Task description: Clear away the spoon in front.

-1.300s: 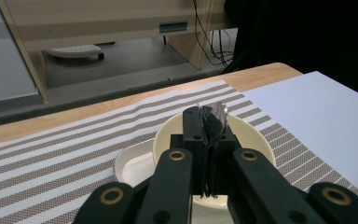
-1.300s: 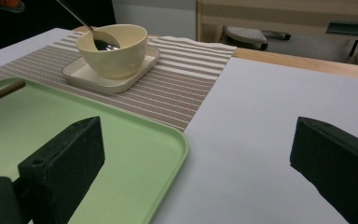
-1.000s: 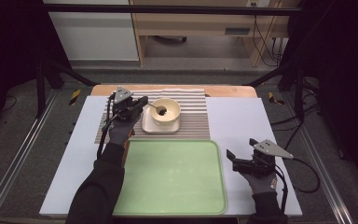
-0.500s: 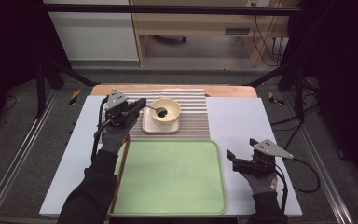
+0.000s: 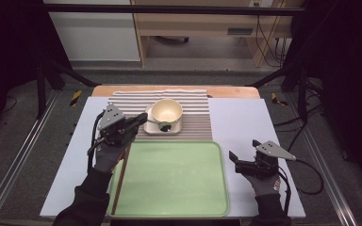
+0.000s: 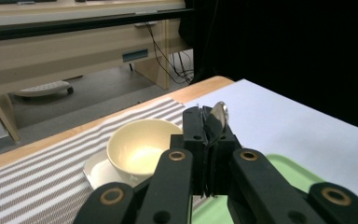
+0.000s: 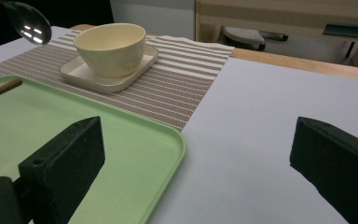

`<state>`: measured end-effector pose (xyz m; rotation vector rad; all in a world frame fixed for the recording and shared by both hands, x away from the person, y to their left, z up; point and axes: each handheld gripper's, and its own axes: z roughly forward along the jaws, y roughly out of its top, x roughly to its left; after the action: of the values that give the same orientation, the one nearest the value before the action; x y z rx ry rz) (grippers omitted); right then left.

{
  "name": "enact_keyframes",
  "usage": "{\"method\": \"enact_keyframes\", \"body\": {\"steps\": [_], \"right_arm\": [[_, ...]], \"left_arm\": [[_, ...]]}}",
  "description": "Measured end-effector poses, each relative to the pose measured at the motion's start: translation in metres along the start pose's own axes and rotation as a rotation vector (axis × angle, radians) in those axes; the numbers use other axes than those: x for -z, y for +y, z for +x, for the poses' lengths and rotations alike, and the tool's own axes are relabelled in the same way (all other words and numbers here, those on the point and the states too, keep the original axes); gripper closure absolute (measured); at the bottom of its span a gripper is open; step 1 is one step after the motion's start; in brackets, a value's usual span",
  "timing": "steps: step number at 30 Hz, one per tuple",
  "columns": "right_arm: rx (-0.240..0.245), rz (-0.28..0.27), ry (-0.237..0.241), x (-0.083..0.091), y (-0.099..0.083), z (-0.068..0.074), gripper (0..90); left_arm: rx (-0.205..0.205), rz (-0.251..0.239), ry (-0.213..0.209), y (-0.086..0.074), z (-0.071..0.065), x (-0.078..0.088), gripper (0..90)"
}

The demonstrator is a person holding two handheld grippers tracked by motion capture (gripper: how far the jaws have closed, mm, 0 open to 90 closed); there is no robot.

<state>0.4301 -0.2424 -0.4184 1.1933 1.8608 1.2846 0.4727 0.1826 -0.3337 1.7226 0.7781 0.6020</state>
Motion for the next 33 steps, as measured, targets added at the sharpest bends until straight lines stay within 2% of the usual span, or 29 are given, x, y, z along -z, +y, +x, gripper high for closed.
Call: {"method": "enact_keyframes", "body": {"steps": [5, 13, 24, 33], "right_arm": [[-0.002, 0.002, -0.001, 0.000, 0.000, 0.001, 3.4], [0.000, 0.007, -0.002, -0.001, -0.001, 0.001, 3.4], [0.011, 0.009, -0.003, -0.001, -0.001, 0.002, 3.4], [0.009, 0.009, -0.002, -0.001, -0.001, 0.003, 3.4]], "left_arm": [[-0.006, 0.013, -0.018, -0.009, -0.007, 0.012, 88.1], [0.006, 0.031, -0.039, -0.023, -0.014, 0.026, 88.2], [0.000, 0.080, -0.073, -0.042, -0.034, 0.034, 88.1], [0.011, 0.100, -0.107, -0.049, -0.048, 0.034, 88.1]]}}
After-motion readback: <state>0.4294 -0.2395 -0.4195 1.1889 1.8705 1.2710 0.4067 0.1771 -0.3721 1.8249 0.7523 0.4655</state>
